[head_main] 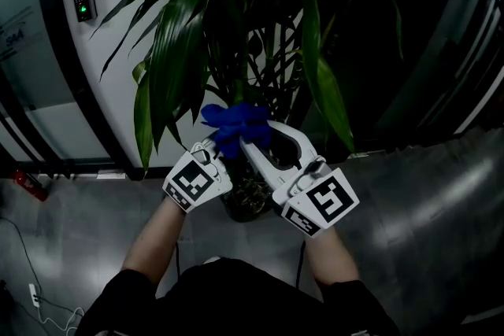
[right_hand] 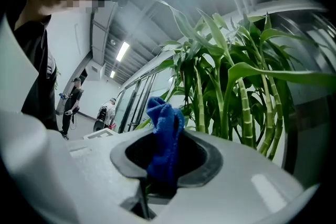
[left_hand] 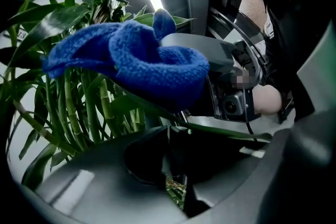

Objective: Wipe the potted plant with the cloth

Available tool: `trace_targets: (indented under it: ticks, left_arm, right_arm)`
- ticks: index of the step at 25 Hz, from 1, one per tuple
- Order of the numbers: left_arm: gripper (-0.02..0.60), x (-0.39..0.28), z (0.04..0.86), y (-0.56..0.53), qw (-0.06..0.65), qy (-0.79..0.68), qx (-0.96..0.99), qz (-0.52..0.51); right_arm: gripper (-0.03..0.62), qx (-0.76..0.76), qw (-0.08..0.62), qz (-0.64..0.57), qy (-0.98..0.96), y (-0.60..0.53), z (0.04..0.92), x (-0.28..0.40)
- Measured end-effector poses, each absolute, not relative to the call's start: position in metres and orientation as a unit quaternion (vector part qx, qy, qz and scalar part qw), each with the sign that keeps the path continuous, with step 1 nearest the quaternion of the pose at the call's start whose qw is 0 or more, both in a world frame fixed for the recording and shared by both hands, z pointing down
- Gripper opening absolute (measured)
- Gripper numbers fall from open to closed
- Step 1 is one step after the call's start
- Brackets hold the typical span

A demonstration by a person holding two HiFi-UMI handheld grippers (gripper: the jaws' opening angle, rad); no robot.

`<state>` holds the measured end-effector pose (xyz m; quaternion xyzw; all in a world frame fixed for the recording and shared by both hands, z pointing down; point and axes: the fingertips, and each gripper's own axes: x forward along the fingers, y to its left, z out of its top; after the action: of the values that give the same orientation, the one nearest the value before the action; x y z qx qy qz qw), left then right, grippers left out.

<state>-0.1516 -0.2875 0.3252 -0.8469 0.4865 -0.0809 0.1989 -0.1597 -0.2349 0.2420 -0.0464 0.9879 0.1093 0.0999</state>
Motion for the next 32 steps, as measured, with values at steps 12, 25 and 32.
trace_targets:
  ticks: [12, 25, 32]
  left_arm:
    - [0.021, -0.149, 0.341, -0.281, 0.175, 0.496, -0.847, -0.084]
    - [0.021, -0.138, 0.356, -0.269, 0.161, 0.500, -0.846, -0.098]
    - [0.021, -0.135, 0.363, -0.264, 0.153, 0.502, -0.845, -0.100]
  right_arm:
    - [0.109, -0.037, 0.075, 0.086, 0.993, -0.224, 0.271, -0.153]
    - [0.109, -0.035, 0.063, 0.061, 0.996, -0.214, 0.293, -0.141]
    - [0.109, -0.032, 0.060, 0.052, 0.996, -0.208, 0.300, -0.136]
